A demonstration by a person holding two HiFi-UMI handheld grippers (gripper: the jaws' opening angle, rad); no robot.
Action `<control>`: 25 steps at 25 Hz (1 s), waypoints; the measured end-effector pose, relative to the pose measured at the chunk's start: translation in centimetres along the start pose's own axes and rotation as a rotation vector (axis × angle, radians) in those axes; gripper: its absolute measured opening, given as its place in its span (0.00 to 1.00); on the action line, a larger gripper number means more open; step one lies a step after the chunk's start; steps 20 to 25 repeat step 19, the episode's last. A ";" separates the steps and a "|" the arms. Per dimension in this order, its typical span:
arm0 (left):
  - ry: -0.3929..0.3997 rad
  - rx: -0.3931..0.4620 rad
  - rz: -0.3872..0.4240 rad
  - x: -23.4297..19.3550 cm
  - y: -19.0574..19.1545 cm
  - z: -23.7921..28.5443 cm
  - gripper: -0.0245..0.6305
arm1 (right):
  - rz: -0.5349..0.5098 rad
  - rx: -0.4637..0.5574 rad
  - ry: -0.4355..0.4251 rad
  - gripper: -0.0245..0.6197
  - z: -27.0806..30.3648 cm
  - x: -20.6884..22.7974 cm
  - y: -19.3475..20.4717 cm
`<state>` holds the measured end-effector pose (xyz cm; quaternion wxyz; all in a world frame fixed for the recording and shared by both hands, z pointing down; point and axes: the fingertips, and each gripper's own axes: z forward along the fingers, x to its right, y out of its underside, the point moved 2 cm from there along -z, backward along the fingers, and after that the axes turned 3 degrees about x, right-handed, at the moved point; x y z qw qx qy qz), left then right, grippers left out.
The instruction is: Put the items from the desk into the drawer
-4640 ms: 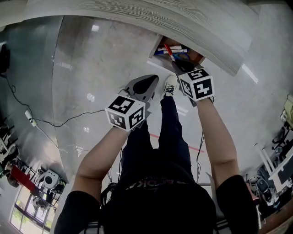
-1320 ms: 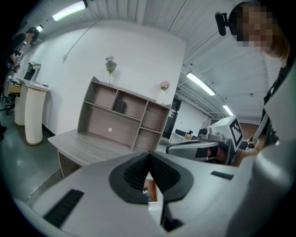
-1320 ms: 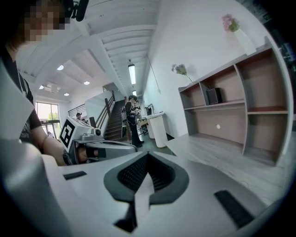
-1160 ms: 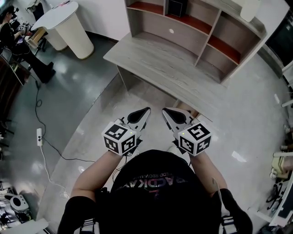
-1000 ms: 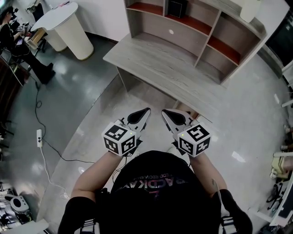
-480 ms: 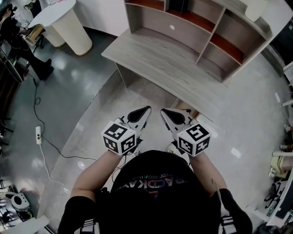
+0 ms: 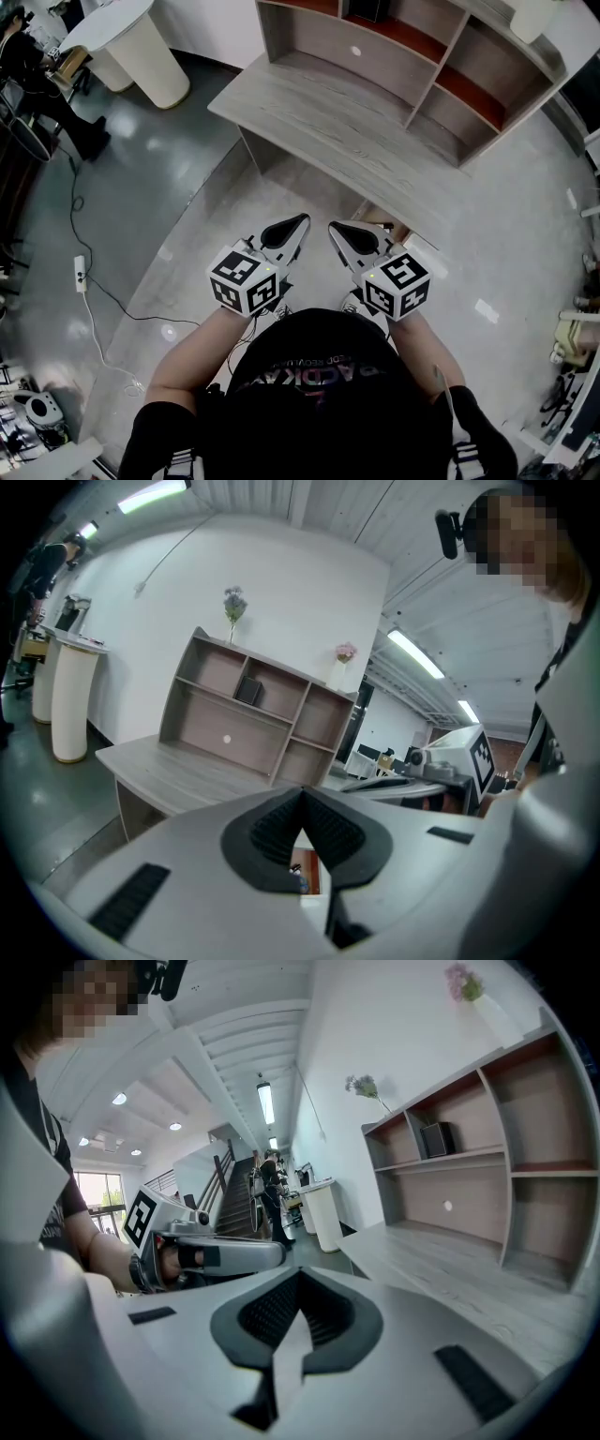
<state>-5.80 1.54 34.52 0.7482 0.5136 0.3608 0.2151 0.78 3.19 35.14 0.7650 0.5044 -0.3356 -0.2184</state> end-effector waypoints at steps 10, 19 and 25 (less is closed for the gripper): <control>0.004 0.001 -0.004 0.2 -0.1 0.5 0.04 | -0.003 -0.006 -0.001 0.06 -0.1 0.3 -0.1; 0.011 0.007 -0.002 0.9 0.2 0.4 0.04 | -0.004 -0.003 0.007 0.06 -0.8 0.1 0.3; 0.011 0.007 -0.002 0.9 0.2 0.4 0.04 | -0.004 -0.003 0.007 0.06 -0.8 0.1 0.3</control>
